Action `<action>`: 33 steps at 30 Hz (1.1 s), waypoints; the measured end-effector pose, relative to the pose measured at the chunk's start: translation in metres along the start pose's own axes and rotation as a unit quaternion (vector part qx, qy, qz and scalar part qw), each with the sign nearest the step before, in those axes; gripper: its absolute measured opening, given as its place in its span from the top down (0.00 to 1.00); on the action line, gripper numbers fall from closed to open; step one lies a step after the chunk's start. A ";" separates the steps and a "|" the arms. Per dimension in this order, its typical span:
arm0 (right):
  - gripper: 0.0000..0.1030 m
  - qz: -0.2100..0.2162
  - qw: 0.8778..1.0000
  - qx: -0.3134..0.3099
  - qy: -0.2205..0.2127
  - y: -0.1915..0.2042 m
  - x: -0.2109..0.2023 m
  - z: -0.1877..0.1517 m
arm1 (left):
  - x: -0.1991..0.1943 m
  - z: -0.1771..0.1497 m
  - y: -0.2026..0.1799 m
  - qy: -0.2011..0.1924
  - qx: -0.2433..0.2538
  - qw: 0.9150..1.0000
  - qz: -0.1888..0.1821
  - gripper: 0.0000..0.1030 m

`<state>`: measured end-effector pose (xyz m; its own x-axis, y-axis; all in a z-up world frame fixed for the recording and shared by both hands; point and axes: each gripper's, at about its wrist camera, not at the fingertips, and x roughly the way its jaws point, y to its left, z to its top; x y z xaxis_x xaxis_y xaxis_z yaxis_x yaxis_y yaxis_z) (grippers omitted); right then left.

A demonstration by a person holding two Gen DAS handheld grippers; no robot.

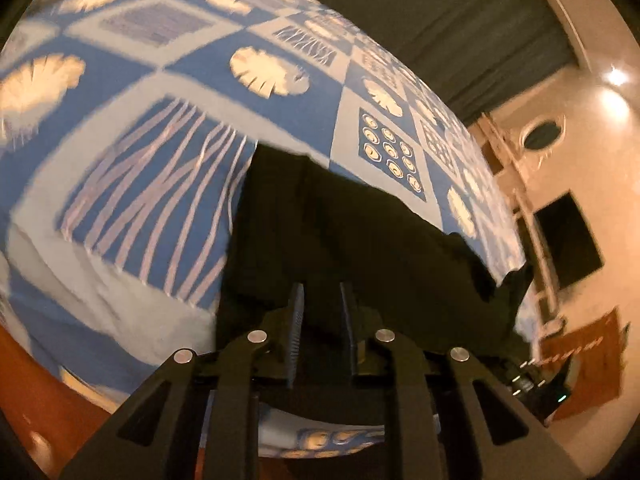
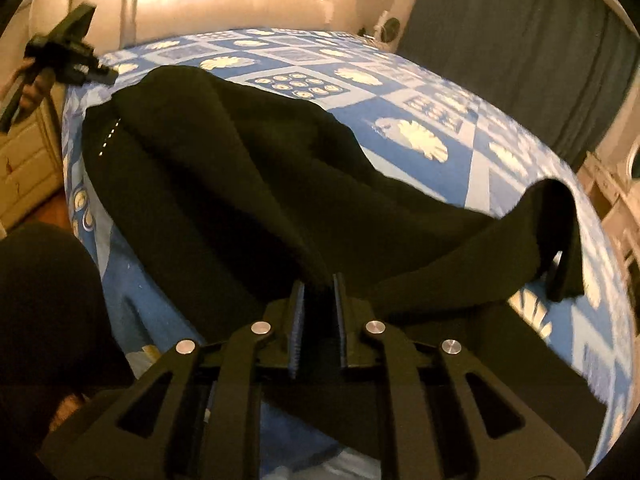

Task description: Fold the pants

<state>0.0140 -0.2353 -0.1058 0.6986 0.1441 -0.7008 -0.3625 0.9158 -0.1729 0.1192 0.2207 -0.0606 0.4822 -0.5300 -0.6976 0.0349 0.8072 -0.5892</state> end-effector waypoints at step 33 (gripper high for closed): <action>0.32 0.179 0.838 0.514 -0.039 -0.087 -0.016 -0.079 | 0.022 -0.027 0.041 -0.079 -0.186 0.979 -0.029 0.85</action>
<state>-0.0145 -0.3474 -0.1344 0.7119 0.4658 -0.5255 0.1378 0.6411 0.7550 0.1073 0.2345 -0.1112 0.6199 -0.5007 -0.6042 -0.2418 0.6107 -0.7541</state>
